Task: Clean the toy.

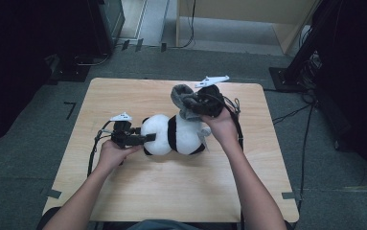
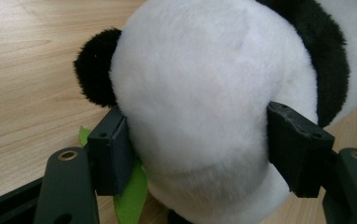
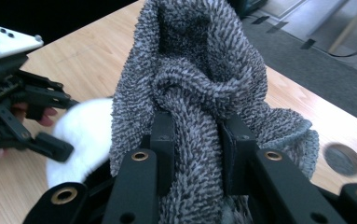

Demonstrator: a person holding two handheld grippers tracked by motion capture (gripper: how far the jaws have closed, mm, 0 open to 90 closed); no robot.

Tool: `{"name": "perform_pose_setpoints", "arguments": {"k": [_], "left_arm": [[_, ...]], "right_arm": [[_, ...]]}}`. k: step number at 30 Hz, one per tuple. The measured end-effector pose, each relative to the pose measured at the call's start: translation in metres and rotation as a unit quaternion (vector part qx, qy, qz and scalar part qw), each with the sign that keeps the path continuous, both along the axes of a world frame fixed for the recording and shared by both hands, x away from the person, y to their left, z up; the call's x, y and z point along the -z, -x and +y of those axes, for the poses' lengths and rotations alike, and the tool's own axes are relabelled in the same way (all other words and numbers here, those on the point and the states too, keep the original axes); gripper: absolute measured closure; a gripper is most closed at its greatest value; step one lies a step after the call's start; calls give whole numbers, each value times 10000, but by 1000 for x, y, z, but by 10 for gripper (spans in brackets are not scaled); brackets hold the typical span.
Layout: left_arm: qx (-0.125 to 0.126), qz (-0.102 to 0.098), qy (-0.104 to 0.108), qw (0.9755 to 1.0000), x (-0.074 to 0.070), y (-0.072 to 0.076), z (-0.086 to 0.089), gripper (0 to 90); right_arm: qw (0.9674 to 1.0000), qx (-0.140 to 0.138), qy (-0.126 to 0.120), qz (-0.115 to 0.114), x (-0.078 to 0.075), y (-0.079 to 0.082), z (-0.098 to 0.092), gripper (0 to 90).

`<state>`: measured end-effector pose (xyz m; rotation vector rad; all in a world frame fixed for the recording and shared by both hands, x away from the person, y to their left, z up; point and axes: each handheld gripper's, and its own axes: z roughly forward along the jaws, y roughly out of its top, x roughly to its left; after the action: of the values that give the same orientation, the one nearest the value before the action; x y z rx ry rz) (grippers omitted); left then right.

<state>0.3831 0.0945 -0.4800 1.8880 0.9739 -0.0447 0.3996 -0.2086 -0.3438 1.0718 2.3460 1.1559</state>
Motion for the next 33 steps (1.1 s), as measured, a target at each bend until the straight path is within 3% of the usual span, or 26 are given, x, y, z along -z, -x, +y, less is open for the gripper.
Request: {"name": "perform_pose_setpoints", "arguments": {"k": [8, 14, 19, 21, 26, 33], "left_arm": [[-5, -80, -26, 10000, -1, 1, -1, 318], [-4, -127, -99, 9999, -2, 2, -1, 320], [5, -99, -123, 9999, -2, 2, -1, 326], [-18, -46, -103, 9999, -1, 1, -1, 330], [-45, -4, -47, 10000, -1, -1, 0, 331], [-45, -24, -24, 10000, 0, -1, 0, 330]], "right_arm": [[9988, -377, 183, 248, 3, -21, 61, 714], [9965, -631, 129, 538, 17, -33, 101, 708], [9917, -718, 550, 909, 40, -40, 122, 707], [9901, -743, 752, 919, 47, -41, 125, 706], [9904, -609, 849, 903, 49, -45, 117, 703], [9884, -239, 1123, 993, 50, -56, 86, 702]]}}
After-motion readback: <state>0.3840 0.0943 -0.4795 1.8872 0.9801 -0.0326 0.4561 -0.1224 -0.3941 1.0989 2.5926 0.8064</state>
